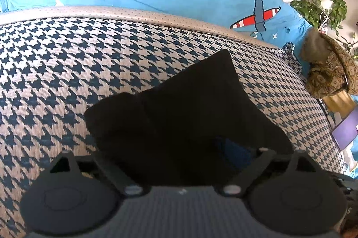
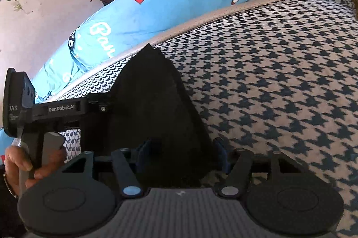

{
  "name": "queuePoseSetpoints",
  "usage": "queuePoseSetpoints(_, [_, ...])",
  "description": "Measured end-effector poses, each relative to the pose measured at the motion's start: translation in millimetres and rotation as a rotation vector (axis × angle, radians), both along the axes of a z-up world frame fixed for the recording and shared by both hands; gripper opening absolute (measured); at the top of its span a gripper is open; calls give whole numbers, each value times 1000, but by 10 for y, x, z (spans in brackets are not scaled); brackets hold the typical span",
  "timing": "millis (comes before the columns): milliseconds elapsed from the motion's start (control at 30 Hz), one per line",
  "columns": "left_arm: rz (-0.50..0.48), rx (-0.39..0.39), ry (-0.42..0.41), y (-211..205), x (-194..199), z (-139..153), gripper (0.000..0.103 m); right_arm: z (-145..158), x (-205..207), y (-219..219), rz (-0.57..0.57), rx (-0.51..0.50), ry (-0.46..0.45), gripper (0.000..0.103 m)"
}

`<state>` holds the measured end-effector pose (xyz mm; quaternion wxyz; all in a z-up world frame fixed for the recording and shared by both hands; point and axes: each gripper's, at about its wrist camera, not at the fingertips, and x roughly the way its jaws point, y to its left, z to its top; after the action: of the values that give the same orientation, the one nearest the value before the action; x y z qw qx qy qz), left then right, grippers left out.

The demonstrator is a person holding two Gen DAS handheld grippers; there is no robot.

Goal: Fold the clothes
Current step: 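Lift the black bundle off the sofa seat with both grippers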

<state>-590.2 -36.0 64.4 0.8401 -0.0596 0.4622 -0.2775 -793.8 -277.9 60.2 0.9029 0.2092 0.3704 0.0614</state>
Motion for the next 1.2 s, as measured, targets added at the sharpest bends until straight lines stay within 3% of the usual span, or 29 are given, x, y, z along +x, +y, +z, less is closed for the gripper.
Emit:
queuePoseSetpoints(200, [-4, 47, -26, -61, -45, 11, 84, -21, 77, 101, -4, -14, -8, 50])
queuePoseSetpoints(333, [-15, 56, -59, -93, -115, 44, 58, -15, 89, 93, -29, -10, -4, 39])
queuePoseSetpoints(500, [-23, 111, -131, -149, -242, 92, 52, 90, 9, 164, -11, -75, -50, 23])
queuePoseSetpoints(600, [-19, 111, -129, -129, -258, 88, 52, 201, -65, 284, 47, -152, -113, 20])
queuePoseSetpoints(767, [-20, 104, -119, -102, -250, 72, 55, 157, -49, 338, 51, -211, -85, 23])
queuePoseSetpoints(833, [-20, 101, -114, -97, -240, 64, 56, 143, -41, 276, 31, -175, -65, 26])
queuePoseSetpoints(967, [-18, 96, -106, -88, -229, 53, 57, 106, -95, 129, 8, -115, -25, 44])
queuePoseSetpoints(1200, [-1, 76, -83, -60, -190, 18, 62, -4, -158, -114, 3, 71, 19, 49])
